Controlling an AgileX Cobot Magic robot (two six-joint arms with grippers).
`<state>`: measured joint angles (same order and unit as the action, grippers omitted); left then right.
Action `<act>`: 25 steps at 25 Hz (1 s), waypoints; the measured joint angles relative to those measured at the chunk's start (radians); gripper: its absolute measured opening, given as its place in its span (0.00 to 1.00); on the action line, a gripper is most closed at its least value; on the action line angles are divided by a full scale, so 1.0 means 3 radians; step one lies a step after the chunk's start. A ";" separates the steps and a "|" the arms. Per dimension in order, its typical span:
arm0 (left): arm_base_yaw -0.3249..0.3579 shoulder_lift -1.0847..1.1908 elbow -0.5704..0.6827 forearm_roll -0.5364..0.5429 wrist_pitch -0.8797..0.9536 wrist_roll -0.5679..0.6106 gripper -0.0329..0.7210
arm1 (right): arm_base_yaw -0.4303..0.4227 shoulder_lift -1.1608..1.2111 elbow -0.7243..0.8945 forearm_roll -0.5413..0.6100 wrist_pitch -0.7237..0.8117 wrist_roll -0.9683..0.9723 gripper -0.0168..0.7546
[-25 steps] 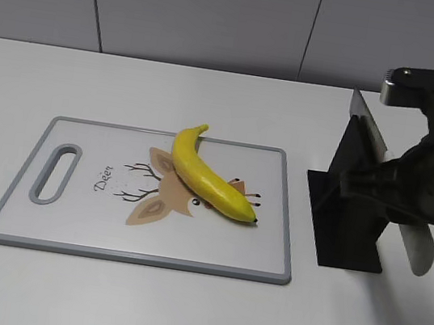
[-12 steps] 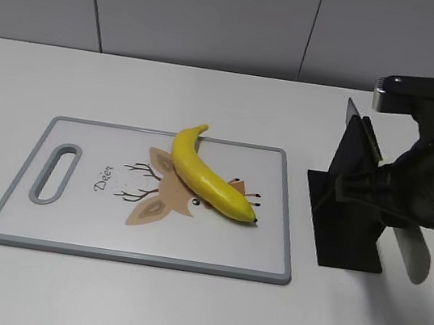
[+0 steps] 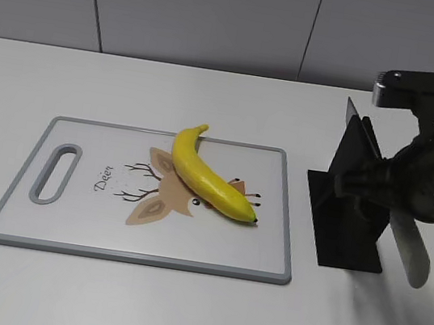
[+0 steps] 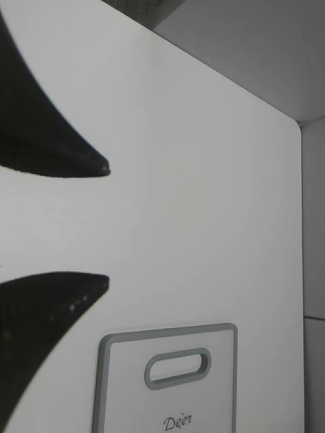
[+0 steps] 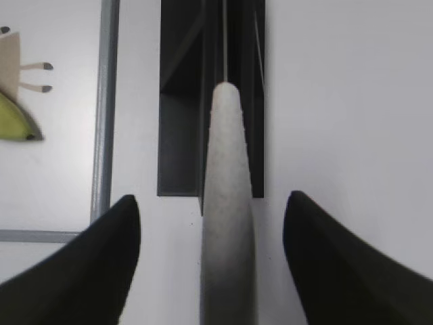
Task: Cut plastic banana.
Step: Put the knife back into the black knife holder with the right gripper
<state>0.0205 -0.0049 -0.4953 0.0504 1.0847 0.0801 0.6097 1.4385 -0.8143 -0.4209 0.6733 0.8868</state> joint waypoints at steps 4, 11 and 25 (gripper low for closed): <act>0.0000 0.0000 0.0000 0.0000 0.0000 0.0000 0.64 | 0.0000 -0.0171 -0.0033 -0.0077 0.0004 -0.0003 0.84; 0.0000 0.0000 0.0000 0.0000 0.0000 0.0000 0.64 | 0.0000 -0.0677 -0.0274 -0.0109 0.0131 -0.0399 0.82; 0.0000 0.0000 0.0000 0.0000 0.0000 0.0000 0.64 | 0.0000 -0.1533 -0.0343 0.1552 0.0997 -0.3678 0.77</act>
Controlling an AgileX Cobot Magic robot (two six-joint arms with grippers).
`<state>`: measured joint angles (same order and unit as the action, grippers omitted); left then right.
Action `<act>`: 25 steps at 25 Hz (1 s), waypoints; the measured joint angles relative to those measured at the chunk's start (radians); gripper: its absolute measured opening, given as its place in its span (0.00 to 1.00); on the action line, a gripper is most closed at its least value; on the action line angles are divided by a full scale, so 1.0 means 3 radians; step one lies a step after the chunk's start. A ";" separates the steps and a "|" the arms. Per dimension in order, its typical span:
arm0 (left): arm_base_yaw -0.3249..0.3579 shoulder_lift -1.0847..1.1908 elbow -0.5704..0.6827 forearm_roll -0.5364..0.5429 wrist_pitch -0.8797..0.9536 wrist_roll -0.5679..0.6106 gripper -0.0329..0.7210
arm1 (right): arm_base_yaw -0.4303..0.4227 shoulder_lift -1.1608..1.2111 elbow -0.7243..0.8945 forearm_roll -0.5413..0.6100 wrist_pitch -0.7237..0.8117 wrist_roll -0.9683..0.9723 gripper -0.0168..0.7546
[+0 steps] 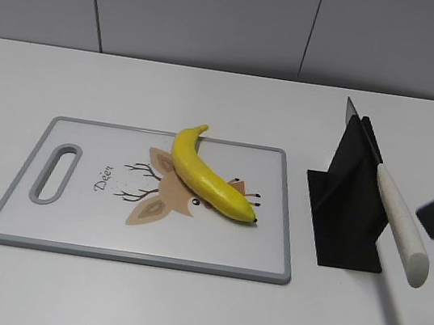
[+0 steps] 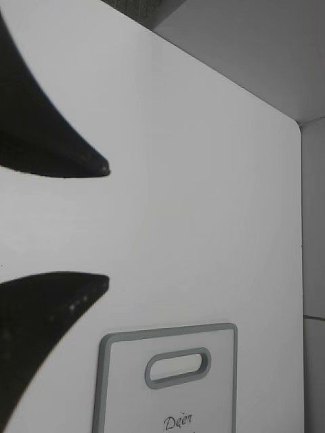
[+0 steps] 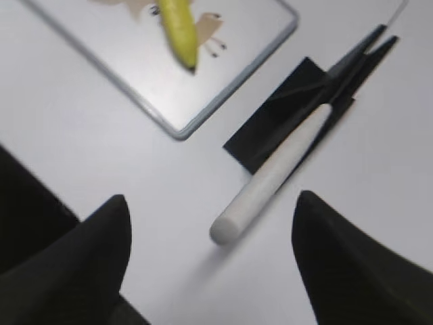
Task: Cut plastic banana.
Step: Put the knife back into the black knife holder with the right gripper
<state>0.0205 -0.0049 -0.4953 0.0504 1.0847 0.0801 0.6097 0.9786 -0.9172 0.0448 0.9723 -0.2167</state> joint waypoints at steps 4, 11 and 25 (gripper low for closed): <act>0.0000 0.0000 0.0000 0.0000 0.0000 0.0000 0.64 | 0.0000 -0.0169 0.0000 0.0298 0.0424 -0.0629 0.77; 0.0000 0.0000 0.0000 0.0000 0.0000 0.0000 0.64 | 0.0000 -0.0731 0.0504 0.0486 0.0454 -0.0673 0.77; 0.0000 0.0000 0.0000 0.0000 0.0000 0.0000 0.64 | 0.0000 -0.2363 0.1352 0.0151 0.0208 0.0143 0.77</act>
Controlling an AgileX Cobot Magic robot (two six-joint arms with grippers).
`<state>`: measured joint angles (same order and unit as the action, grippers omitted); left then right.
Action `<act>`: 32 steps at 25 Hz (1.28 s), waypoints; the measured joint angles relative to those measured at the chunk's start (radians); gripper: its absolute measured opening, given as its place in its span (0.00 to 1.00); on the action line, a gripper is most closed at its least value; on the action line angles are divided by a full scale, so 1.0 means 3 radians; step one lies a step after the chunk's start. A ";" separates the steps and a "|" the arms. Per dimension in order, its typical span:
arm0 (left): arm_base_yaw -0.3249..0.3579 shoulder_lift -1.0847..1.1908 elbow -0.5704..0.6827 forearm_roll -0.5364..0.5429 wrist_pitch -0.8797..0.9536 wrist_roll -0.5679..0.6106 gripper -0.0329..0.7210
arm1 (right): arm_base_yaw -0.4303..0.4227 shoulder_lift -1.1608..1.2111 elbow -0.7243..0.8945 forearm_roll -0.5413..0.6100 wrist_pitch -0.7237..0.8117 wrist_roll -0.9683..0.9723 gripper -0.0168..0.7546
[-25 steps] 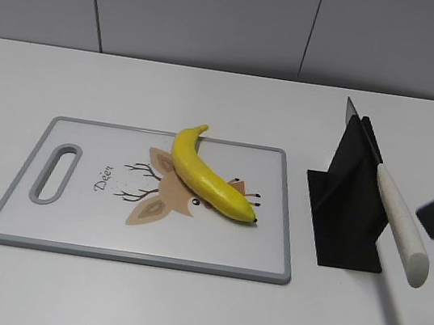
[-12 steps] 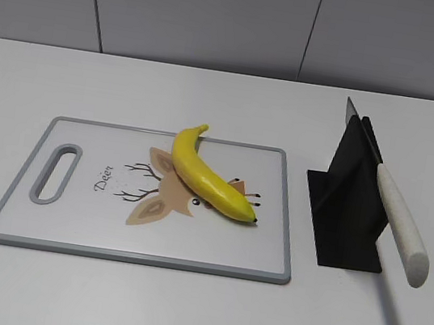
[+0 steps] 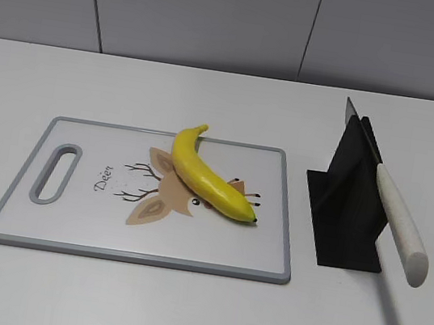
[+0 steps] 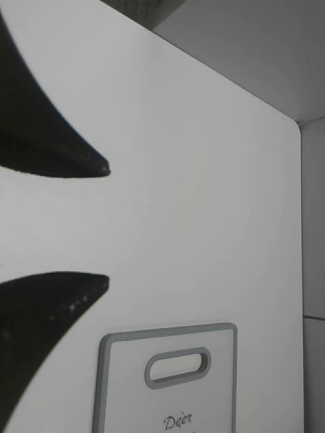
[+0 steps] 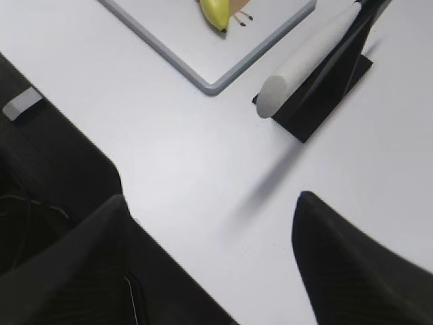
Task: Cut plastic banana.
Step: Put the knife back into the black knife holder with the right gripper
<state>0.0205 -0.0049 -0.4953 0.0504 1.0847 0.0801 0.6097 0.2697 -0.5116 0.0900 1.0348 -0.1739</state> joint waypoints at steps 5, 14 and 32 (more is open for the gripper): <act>0.0000 0.0000 0.0000 0.0000 0.0000 0.0000 0.64 | 0.0000 -0.0328 0.0006 -0.0065 0.0003 0.0120 0.77; 0.0000 0.0000 0.0000 0.0000 0.0000 0.0000 0.64 | 0.0000 -0.0862 0.0007 -0.0072 0.0004 0.0227 0.77; 0.0000 0.0000 0.0000 0.0003 0.0000 0.0000 0.64 | -0.0076 -0.0919 0.0010 -0.0106 0.0016 0.0388 0.77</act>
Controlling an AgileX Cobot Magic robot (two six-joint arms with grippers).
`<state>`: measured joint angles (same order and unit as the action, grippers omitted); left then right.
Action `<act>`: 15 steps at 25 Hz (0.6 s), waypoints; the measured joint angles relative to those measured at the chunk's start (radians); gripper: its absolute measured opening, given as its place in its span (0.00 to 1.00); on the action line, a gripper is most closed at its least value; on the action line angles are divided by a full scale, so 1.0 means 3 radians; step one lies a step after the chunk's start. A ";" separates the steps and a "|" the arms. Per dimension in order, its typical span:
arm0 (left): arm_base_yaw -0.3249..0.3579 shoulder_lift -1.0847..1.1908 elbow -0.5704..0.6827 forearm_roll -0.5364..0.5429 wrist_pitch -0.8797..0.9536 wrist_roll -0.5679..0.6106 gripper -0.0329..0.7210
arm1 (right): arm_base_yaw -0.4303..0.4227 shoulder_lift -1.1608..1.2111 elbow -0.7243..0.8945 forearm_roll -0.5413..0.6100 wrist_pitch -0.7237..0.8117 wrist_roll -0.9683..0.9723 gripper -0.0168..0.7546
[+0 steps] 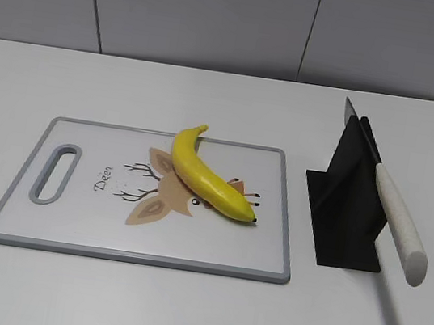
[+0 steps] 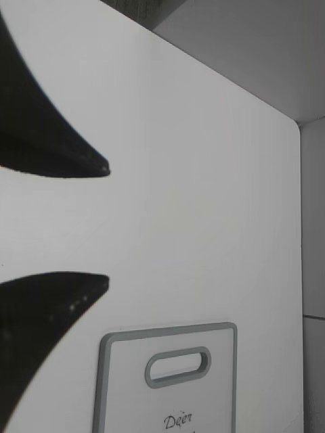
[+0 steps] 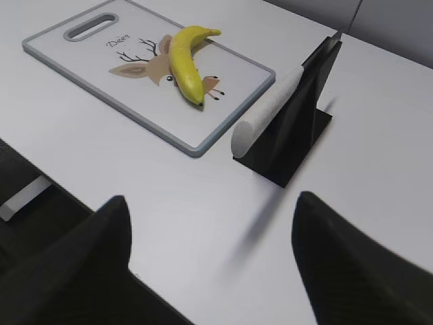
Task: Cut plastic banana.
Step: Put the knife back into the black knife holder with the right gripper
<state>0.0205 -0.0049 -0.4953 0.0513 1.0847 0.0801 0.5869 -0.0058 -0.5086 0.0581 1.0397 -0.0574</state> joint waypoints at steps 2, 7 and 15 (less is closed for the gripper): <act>0.0000 0.0000 0.0000 0.0000 0.0000 0.0000 0.64 | -0.0144 0.0000 0.0000 0.0000 0.0000 0.0004 0.77; 0.0000 0.0000 0.0000 0.0000 0.0000 0.0000 0.64 | -0.0740 0.0000 0.0000 0.0000 0.0000 0.0007 0.77; 0.0000 0.0000 0.0000 0.0000 0.0000 0.0000 0.64 | -0.1605 0.0000 0.0000 0.0003 0.0003 0.0013 0.77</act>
<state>0.0205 -0.0049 -0.4953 0.0513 1.0847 0.0801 0.1055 -0.0058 -0.5086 0.0590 1.0406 -0.0536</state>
